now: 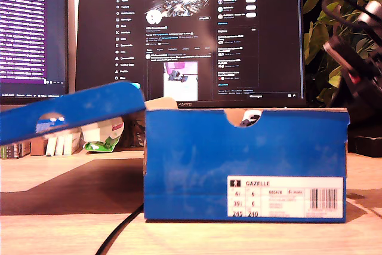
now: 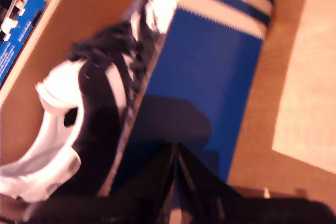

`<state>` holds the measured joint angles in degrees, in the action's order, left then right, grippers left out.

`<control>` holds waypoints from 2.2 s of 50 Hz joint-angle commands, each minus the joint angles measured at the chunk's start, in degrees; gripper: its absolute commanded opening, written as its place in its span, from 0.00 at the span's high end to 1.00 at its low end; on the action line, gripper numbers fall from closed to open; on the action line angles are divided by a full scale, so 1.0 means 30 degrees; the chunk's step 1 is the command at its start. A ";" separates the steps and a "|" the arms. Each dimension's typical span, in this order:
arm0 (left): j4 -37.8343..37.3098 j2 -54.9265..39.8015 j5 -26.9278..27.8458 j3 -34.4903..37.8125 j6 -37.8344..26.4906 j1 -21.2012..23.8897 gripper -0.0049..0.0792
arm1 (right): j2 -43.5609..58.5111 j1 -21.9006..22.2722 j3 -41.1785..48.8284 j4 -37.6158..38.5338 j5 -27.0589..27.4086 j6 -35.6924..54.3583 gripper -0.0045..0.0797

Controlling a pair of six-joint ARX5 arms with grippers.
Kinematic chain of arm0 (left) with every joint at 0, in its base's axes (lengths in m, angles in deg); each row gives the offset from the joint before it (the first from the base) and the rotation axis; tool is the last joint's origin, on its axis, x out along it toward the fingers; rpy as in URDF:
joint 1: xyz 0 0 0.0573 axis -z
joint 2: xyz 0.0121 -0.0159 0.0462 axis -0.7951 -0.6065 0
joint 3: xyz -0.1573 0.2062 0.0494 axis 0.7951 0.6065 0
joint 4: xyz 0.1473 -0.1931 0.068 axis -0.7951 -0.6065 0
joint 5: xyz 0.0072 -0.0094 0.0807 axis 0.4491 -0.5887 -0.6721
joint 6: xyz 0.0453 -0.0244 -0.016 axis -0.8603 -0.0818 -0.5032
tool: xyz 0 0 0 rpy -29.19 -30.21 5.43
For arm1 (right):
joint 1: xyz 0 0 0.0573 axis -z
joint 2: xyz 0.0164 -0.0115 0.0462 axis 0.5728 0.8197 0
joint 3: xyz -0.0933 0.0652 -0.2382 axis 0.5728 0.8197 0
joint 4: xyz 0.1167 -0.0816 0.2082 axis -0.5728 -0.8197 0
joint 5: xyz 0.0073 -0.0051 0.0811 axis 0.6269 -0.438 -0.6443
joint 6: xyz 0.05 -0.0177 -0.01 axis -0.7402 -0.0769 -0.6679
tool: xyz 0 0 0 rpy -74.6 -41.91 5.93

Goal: Close the blue shoebox by pushing the lid with your left arm and holding the box in place with your right arm

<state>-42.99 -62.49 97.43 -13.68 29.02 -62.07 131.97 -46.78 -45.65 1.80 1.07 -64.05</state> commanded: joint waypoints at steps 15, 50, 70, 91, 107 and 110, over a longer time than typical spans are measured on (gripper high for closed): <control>-0.0036 -0.0058 0.3643 -0.2492 0.0663 0.0765 0.96 | 0.0080 -0.0554 -0.0393 -0.0153 -0.0678 -0.0066 0.96; 0.0095 0.0102 0.3956 -0.5311 0.2171 0.7657 0.96 | 0.0080 -0.2244 -0.0393 -0.0131 -0.1035 -0.0015 0.96; 0.2535 0.0102 -0.0605 -0.5362 0.3504 1.2400 0.96 | 0.0058 -0.1960 -0.0627 -0.0197 -0.1253 -0.0007 0.96; 0.3249 0.0102 -0.2586 -0.5377 0.2922 1.1657 0.96 | 0.0036 0.0211 -0.3344 -0.2951 -0.3104 0.1122 0.96; 0.1872 0.0102 -0.2004 -0.5377 0.2397 0.9836 0.96 | 0.0044 0.0153 -0.4007 -0.3643 -0.6142 -0.0058 0.96; 0.1887 0.0102 -0.1756 -0.5377 0.2324 0.9683 0.96 | 0.0044 0.0153 -0.4007 -0.3927 -0.6615 -0.0131 0.96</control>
<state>-37.81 -61.99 91.55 -29.85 36.54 -32.78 131.95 -45.93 -57.39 -9.78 -17.94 -64.12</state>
